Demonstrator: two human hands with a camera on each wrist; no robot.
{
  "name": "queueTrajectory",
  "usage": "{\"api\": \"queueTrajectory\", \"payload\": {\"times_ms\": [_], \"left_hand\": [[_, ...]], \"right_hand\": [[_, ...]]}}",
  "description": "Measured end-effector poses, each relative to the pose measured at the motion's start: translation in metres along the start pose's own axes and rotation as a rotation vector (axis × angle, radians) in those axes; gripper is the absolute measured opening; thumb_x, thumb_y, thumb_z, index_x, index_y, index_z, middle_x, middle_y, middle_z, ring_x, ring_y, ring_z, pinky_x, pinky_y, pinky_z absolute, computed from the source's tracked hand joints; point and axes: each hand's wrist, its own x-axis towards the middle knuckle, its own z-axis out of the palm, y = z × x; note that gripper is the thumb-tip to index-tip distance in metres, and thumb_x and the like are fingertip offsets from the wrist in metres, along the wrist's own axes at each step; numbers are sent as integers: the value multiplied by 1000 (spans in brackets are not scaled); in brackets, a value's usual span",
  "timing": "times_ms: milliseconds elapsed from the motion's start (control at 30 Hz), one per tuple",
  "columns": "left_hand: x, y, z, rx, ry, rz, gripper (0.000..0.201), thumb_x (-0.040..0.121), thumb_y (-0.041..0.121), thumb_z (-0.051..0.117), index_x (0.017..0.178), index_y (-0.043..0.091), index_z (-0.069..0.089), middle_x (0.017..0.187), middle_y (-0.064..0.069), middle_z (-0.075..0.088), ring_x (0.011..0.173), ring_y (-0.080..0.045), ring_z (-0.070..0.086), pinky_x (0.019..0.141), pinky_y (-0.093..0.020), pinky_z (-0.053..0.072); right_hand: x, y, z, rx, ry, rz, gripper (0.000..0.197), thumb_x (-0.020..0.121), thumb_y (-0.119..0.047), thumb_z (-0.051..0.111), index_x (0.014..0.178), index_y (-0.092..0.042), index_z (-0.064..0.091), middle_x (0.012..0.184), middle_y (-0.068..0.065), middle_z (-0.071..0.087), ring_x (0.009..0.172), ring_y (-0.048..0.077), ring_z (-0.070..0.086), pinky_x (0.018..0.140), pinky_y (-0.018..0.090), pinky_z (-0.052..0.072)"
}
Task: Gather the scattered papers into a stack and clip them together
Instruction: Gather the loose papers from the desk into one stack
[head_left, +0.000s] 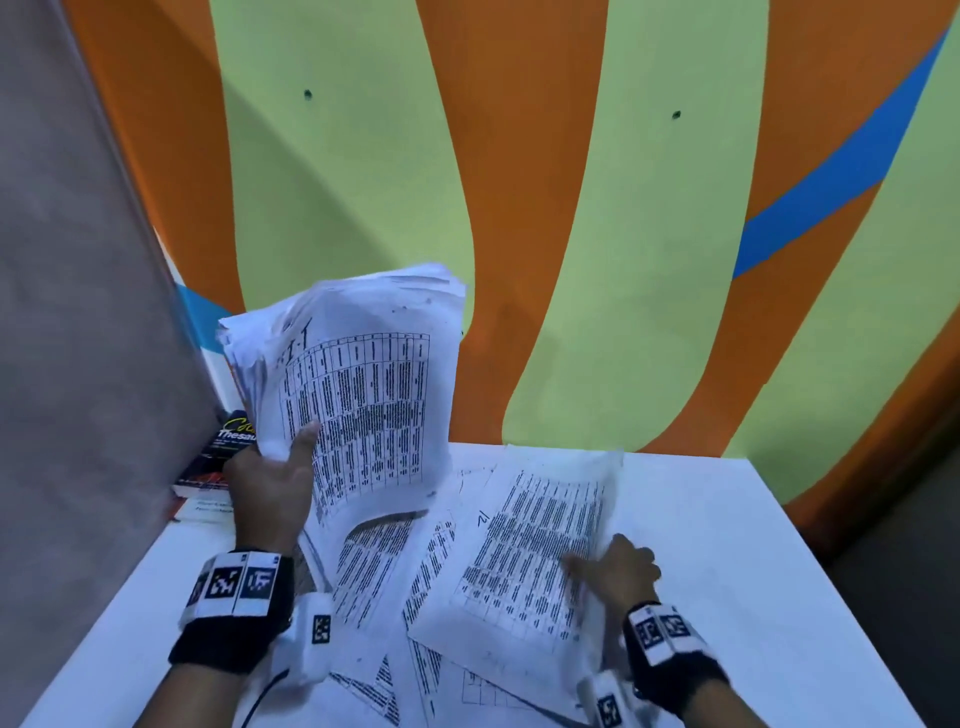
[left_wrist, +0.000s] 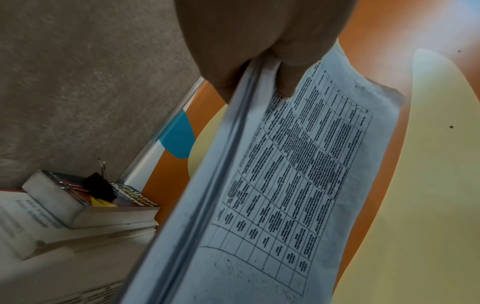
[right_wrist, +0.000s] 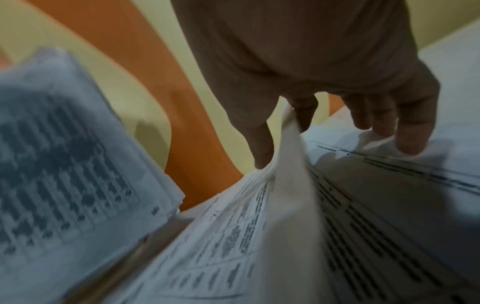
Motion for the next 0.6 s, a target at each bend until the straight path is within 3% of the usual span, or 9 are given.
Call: {"api": "queueTrajectory", "payload": {"times_ms": [67,167,200,267,333,467,533,600], "left_hand": [[0,0,-3,1,10,8,35,83,22,70,63,4,48,62,-7,48,56,-15,40,59,-29,34],[1,1,-10,15,7,11,27,84,20,69,69,4,53,58,-5,48,46,-7,41,49,-20,34],[2,1,-13,23,8,10,27,85,19,68,69,2,55,52,-7,48,41,-1,39,44,-16,32],[5,-1,-18,11,29,-8,38,85,19,69,72,-15,58,55,-22,56,47,-7,40,50,-16,32],[7,-4,-22,-14,55,-24,47,84,21,69,85,-24,56,64,-21,63,65,-14,47,60,-26,37],[11,-6,-29,1,91,15,50,84,20,69,88,-27,52,85,-31,68,76,-33,66,64,-47,51],[11,-8,-30,9,93,31,52,84,20,69,90,-28,50,93,-40,64,87,-47,66,70,-58,52],[13,-13,-32,2,88,32,57,84,24,69,93,-28,49,100,-43,59,93,-54,61,76,-65,48]], "right_hand": [[-9,-11,14,-84,66,52,72,66,-56,76,117,-13,48,129,18,41,124,37,39,99,47,38],[-10,-16,25,-118,236,-2,60,58,-33,86,100,-7,53,107,22,54,97,39,58,82,44,48],[-9,-16,26,-80,191,-4,52,66,-25,81,104,-6,51,107,22,55,96,39,60,83,43,49],[-7,-14,22,-22,122,46,49,79,-18,67,118,-4,40,117,21,54,104,39,58,90,46,50],[-6,-9,17,-11,111,57,67,77,-24,71,128,-4,32,126,23,48,113,40,51,94,49,45],[-12,-8,17,-124,124,14,98,67,-52,76,138,-10,24,135,24,38,123,37,44,97,49,40],[-14,-12,24,-179,94,8,99,68,-48,77,141,-11,20,135,25,37,123,36,44,98,47,40],[-12,-18,28,-121,112,62,92,72,-32,78,141,-11,21,132,28,38,116,37,49,95,45,43]]}}
